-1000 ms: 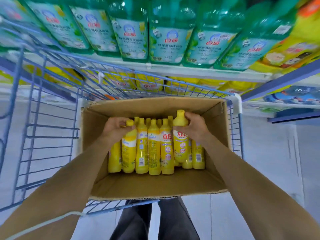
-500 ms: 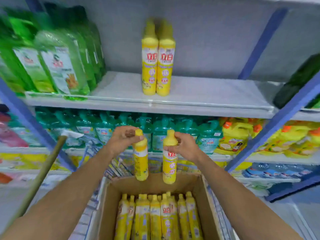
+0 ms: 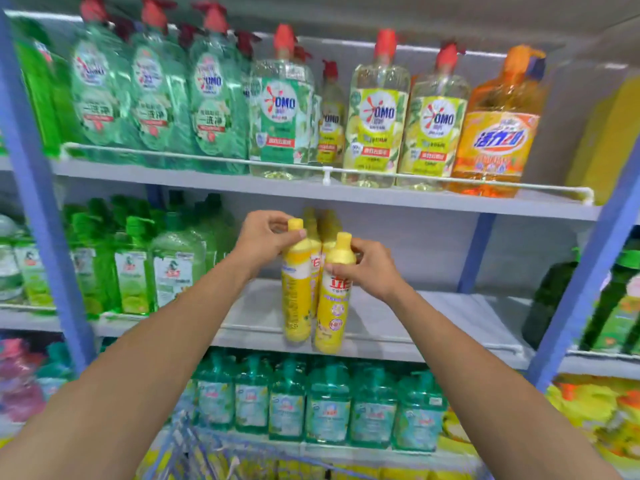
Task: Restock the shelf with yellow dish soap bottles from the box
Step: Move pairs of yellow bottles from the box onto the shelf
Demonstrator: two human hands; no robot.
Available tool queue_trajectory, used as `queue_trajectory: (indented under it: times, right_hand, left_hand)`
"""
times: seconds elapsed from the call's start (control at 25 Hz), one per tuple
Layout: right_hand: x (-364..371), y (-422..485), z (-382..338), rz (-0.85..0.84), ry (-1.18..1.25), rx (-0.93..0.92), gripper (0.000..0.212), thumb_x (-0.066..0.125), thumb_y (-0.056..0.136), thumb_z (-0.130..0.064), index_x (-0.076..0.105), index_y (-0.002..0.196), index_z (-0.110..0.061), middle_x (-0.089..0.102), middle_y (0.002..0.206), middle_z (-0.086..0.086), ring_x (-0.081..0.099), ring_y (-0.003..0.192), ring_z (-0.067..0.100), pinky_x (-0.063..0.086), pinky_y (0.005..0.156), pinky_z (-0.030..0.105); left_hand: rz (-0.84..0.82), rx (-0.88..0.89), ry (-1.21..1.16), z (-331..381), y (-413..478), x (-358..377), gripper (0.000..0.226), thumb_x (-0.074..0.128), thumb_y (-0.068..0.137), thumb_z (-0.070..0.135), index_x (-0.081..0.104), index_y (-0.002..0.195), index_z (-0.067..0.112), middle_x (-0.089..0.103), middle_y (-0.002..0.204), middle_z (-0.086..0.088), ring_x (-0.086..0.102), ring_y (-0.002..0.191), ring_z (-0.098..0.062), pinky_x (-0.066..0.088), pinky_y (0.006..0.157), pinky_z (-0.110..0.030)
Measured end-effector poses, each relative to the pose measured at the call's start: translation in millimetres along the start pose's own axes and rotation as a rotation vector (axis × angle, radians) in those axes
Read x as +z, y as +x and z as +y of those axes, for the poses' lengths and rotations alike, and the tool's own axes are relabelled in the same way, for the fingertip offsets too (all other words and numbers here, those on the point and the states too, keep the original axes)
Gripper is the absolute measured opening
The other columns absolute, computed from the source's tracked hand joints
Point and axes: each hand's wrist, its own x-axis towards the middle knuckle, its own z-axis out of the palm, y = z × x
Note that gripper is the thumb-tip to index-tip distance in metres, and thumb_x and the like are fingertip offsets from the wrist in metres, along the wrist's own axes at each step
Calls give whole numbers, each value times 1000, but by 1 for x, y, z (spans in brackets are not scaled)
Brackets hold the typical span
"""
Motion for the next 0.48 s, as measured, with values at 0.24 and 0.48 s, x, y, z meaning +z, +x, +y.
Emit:
queue_trajectory:
  times: [0.24,0.48]
  right_hand:
    - [-3,32,6,42,-30,-5,45,91,64,-43,74,98,-18,78,90,-2,74,88,17,61,83,46]
    - [7,40,14,89,2,9,41,91,68,-38,74,102,-23,78,93,-5,74,85,8,63,78,34]
  left_hand:
    - [51,-33,73,-8,28,13,30,92,69,19,78,94,10,77,88,-9,70,82,-19,61,76,-41]
    - [91,-75,152,-30,38,18,32,91,69,30,77,93,15,75,88,-2,72,88,-21,60,72,-38]
